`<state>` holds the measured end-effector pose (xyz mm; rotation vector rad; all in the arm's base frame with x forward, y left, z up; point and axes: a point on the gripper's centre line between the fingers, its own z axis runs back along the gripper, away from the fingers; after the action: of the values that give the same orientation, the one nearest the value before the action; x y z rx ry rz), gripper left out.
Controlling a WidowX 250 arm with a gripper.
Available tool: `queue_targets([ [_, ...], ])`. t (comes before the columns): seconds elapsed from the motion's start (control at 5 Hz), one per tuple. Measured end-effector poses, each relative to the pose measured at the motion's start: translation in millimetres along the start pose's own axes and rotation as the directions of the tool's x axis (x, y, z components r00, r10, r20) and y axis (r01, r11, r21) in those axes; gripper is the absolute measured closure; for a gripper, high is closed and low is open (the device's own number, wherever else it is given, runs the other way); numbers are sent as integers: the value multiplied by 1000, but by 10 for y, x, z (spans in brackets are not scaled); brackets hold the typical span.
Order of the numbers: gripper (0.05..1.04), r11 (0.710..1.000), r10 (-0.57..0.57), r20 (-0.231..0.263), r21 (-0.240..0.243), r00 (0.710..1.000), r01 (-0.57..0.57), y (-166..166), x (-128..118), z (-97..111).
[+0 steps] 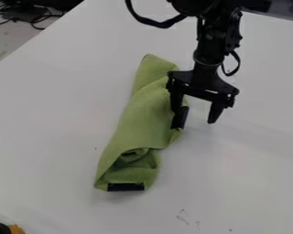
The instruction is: Unfold the cloth from right to left
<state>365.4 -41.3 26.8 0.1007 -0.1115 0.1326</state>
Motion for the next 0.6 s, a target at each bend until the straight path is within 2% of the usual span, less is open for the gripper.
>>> queue_targets([
  [0.2, 83, 997, 19, 10, 75, 1000, -20, 90, 55, 272],
  [0.4, 83, 995, 28, 29, 97, 999, -31, 74, 53, 421],
  [0.6, 83, 998, 50, 37, 34, 998, -51, 82, 11, 267],
])
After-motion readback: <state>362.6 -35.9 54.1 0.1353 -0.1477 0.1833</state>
